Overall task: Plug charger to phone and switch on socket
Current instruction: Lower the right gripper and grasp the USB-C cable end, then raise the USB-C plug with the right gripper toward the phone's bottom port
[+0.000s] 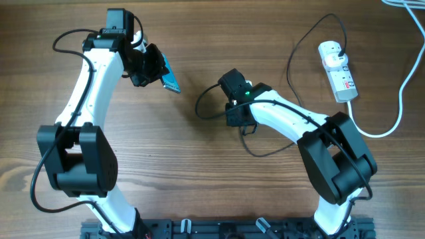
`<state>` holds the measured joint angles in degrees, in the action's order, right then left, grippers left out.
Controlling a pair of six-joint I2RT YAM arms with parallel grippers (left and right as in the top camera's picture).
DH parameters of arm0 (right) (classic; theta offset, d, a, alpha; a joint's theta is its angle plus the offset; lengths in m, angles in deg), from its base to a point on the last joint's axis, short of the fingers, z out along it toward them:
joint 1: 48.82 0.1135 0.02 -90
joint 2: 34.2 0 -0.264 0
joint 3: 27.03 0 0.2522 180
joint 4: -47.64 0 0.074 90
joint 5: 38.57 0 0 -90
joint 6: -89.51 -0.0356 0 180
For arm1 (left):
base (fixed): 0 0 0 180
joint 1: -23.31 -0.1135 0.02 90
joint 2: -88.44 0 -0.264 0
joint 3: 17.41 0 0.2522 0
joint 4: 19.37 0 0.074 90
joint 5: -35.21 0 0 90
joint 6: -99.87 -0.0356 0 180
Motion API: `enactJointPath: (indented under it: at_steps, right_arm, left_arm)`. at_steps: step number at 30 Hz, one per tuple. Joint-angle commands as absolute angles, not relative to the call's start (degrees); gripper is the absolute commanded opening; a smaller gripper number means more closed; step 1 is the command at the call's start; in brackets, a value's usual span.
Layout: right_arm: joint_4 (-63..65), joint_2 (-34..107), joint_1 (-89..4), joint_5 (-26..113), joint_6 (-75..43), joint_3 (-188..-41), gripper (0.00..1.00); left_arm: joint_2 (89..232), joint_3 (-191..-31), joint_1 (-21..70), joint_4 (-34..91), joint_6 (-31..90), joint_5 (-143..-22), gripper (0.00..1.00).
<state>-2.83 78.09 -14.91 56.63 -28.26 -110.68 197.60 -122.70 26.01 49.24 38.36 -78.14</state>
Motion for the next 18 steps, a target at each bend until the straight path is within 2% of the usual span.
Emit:
enactJointPath:
  at_steps: [1,11,15,18]
  right_arm:
    - [-2.8,81.0,-15.0,55.9,-27.9,-110.4,0.17]
    - [-2.7,81.0,-15.0,54.5,-27.9,-110.4,0.12]
    - [-2.6,81.0,-15.0,54.3,-28.1,-110.4,0.04]
    - [-2.4,80.9,-15.0,53.9,-29.4,-110.6,0.04]
  left_arm:
    - [196.0,-123.9,26.1,48.9,37.0,-77.9,0.04]
    - [196.0,-123.9,26.1,48.9,37.0,-77.9,0.04]
    - [196.0,-123.9,26.1,48.9,37.1,-77.9,0.04]
    - [196.0,-123.9,26.2,48.9,37.0,-77.9,0.04]
